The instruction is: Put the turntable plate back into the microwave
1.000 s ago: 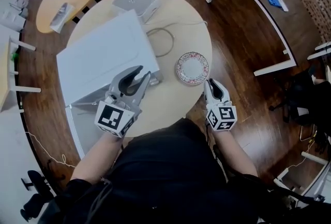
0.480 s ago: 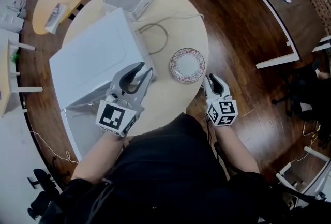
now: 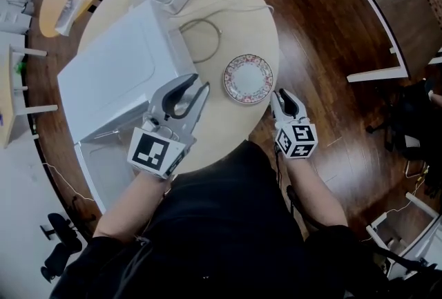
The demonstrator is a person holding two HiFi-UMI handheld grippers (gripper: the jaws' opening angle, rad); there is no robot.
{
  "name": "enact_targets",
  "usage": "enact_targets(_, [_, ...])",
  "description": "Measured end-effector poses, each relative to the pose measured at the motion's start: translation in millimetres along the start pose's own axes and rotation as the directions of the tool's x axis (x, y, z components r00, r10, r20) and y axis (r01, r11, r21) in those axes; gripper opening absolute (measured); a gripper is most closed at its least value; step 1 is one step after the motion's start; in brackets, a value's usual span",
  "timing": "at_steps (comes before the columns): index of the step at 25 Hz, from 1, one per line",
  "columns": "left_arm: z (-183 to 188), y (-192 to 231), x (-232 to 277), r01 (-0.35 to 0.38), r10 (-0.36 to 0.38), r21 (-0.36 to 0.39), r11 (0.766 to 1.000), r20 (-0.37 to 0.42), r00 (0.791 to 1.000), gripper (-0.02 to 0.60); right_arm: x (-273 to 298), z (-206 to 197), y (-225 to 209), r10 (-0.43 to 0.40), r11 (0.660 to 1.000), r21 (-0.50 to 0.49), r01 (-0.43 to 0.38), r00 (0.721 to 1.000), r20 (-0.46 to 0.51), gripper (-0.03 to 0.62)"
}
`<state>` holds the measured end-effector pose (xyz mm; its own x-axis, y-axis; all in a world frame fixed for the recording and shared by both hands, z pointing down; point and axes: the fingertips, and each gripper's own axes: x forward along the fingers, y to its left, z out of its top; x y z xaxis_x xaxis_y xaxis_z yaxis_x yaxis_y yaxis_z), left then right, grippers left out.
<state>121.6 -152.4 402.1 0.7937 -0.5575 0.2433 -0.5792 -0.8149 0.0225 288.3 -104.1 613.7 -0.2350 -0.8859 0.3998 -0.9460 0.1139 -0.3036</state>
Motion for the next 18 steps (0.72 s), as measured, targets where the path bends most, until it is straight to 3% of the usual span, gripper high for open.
enact_targets(4, [-7, 5, 6, -0.012, 0.015, 0.067, 0.998, -0.05, 0.999, 0.109, 9, -4, -5, 0.007, 1.0, 0.005, -0.007, 1.0, -0.015, 0.098])
enact_targets(9, [8, -6, 17, 0.003, -0.003, -0.005, 1.0, -0.004, 1.0, 0.109, 17, -11, -14, 0.002, 1.0, 0.022, -0.001, 1.0, -0.03, 0.098])
enact_targets(14, [11, -6, 27, -0.019, 0.02, 0.014, 1.0, -0.015, 1.0, 0.113, 25, -18, -20, 0.002, 0.999, 0.039, 0.0, 0.999, -0.043, 0.098])
enact_targets(18, [16, -17, 36, 0.026, -0.026, 0.012, 1.0, -0.004, 1.0, 0.114, 26, -19, -25, -0.004, 0.999, 0.048, 0.006, 0.999, -0.045, 0.098])
